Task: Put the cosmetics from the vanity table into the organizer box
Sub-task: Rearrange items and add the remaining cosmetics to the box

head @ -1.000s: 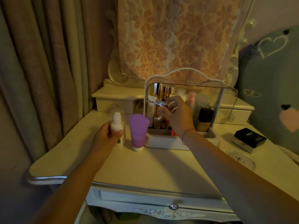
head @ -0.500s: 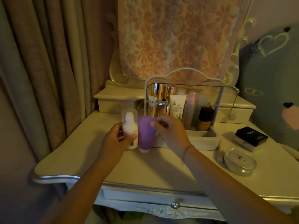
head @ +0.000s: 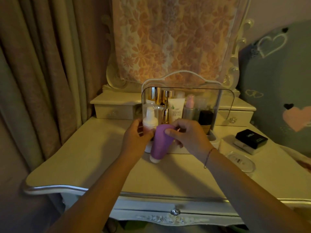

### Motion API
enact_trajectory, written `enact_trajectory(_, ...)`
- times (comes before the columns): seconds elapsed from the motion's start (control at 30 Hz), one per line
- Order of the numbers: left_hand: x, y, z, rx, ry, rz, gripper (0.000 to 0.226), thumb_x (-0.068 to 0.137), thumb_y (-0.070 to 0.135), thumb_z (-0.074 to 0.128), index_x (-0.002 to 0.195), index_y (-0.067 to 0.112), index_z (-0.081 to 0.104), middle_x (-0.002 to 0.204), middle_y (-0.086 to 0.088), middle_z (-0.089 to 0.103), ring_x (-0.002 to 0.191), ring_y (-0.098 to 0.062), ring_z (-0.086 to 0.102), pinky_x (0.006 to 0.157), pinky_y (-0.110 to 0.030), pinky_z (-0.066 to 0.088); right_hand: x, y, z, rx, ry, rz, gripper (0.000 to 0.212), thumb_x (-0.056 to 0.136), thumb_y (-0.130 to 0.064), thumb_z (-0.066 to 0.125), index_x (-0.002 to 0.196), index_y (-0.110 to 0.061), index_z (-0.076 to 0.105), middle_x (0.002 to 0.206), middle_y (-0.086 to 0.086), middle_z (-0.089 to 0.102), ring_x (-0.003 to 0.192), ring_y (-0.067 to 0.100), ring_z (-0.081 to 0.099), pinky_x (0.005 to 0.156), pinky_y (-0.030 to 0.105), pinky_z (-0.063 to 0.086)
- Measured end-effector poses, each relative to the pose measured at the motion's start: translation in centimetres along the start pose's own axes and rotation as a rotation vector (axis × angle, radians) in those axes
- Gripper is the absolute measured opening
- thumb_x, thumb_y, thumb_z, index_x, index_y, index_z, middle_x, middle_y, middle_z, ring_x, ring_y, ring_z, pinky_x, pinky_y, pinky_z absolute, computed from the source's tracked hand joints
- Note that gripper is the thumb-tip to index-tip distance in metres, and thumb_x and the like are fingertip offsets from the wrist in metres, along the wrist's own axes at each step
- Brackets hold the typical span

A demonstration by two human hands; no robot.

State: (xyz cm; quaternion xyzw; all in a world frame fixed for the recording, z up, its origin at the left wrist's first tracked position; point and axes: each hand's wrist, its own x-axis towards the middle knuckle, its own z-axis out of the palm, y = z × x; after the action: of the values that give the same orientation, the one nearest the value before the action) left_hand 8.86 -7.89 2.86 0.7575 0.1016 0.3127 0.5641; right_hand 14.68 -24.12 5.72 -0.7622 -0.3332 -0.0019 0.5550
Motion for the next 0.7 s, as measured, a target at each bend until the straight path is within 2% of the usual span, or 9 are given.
enact_trajectory(0.07,0.4,0.1,0.8,0.053,0.03,0.026,0.041,0.076,0.023,0.073,0.113,0.021,0.056,0.103,0.005,0.064,0.088,-0.002,0.058,0.071,-0.018,0.046,-0.3,0.5,-1.0,0.035,0.057,0.014,0.014,0.084,-0.017,0.069,0.072,-0.023,0.064,0.047,-0.005,0.056,0.04,0.004,0.049,0.039,0.017,0.041)
enact_trajectory(0.17,1.4,0.1,1.6,0.092,0.064,0.031,0.052,0.074,0.026,0.074,0.121,0.019,0.055,0.104,0.008,0.06,0.09,-0.003,0.054,0.066,-0.007,0.039,-0.3,0.8,-2.5,0.046,0.141,0.019,0.01,0.085,-0.016,0.067,0.075,-0.018,0.065,0.052,0.0,0.056,0.04,0.004,0.048,0.039,0.016,0.041)
enact_trajectory(0.33,1.9,-1.3,2.2,0.178,0.064,0.007,0.048,0.071,0.03,0.076,0.114,0.019,0.058,0.106,-0.003,0.064,0.095,-0.018,0.06,0.079,-0.033,0.048,1.3,-0.6,-4.6,0.059,0.214,-0.026,0.012,0.088,-0.015,0.063,0.076,-0.019,0.061,0.055,0.001,0.055,0.04,0.002,0.047,0.042,0.016,0.04)
enact_trajectory(0.5,1.4,-3.2,2.1,0.341,0.128,-0.008,0.041,0.065,0.034,0.078,0.097,0.014,0.062,0.103,-0.006,0.054,0.097,-0.025,0.052,0.079,-0.038,0.046,3.7,-1.5,-4.1,0.0,0.215,-0.109,0.014,0.087,-0.014,0.065,0.075,-0.021,0.061,0.064,0.0,0.053,0.042,0.0,0.049,0.041,0.011,0.04)
enact_trajectory(0.6,1.4,-3.4,2.0,0.334,0.123,-0.027,0.041,0.065,0.034,0.078,0.099,0.016,0.061,0.105,-0.005,0.051,0.101,-0.024,0.049,0.081,-0.037,0.045,4.8,-0.8,-2.9,-0.101,0.182,-0.08,0.009,0.086,-0.018,0.065,0.08,-0.023,0.061,0.07,-0.004,0.056,0.047,-0.001,0.052,0.044,0.009,0.041)
enact_trajectory(0.7,1.2,-3.5,2.1,0.286,0.103,-0.021,0.035,0.066,0.032,0.076,0.093,0.015,0.06,0.101,-0.003,0.048,0.099,-0.029,0.052,0.08,-0.04,0.046,5.4,0.5,-2.1,-0.155,0.129,-0.019,0.003,0.088,-0.02,0.064,0.087,-0.017,0.064,0.067,-0.004,0.057,0.047,0.002,0.053,0.046,0.012,0.044)
